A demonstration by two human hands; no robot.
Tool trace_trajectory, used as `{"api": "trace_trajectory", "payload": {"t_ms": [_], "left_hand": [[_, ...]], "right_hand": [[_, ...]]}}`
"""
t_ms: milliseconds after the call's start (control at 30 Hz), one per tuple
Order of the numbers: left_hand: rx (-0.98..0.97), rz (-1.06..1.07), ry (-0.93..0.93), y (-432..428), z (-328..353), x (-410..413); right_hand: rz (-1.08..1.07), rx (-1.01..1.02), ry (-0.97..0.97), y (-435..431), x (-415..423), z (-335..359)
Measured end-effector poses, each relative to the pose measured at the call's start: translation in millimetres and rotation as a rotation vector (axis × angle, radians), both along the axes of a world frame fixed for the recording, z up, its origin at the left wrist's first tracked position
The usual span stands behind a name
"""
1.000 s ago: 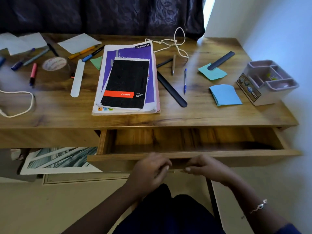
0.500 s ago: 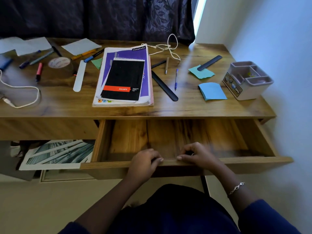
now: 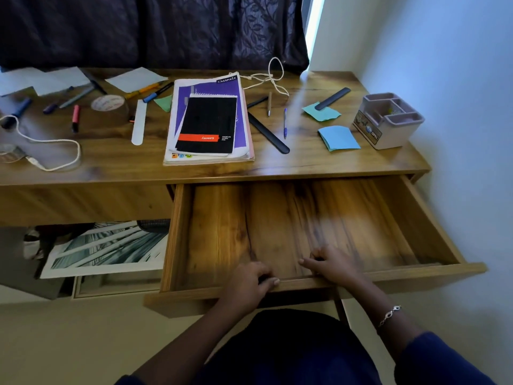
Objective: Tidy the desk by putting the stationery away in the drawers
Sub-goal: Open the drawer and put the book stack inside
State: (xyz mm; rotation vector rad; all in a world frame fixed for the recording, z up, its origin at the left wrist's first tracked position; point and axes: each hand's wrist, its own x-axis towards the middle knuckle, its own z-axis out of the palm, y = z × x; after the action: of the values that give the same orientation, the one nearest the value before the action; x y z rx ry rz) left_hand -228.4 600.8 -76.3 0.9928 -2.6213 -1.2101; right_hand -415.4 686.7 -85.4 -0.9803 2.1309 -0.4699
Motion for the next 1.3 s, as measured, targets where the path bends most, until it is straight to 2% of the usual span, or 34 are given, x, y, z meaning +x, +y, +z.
{"api": "trace_trajectory", "payload": {"t_ms": [333,733,833,900,1000,1067,1167,1300], "left_hand": [[0.013,-0.018,-0.024,41.6,1.7,30.1],[0.054,-0.047,-0.047,61.6,1.3,45.9],[0.118,-0.042,-0.034,60.7,2.3,47.1],[0.215,-0.014,-0.006,55.9,4.5,46.7],[0.269,0.089,0.069,36.6,11.4,45.5],[0.229,0.165,0.141,11.9,18.8,43.4],[0.123,0.240,0.230,-31.1,34.0,36.8],[0.064,0.392,0.267,-87.8,49.2,20.7]], "right_hand": [[0.010,0.028,0.195,44.5,32.0,-1.8],[0.030,0.017,0.283,69.3,48.2,-1.9],[0.051,0.021,0.304,71.8,50.9,-2.5],[0.056,0.011,0.257,72.0,49.9,-1.5],[0.011,-0.057,0.056,65.2,43.3,4.1],[-0.021,-0.109,-0.025,50.3,36.3,11.8],[-0.017,-0.142,-0.027,19.1,26.1,25.4],[0.002,-0.217,-0.081,-27.9,9.9,41.0]]}}
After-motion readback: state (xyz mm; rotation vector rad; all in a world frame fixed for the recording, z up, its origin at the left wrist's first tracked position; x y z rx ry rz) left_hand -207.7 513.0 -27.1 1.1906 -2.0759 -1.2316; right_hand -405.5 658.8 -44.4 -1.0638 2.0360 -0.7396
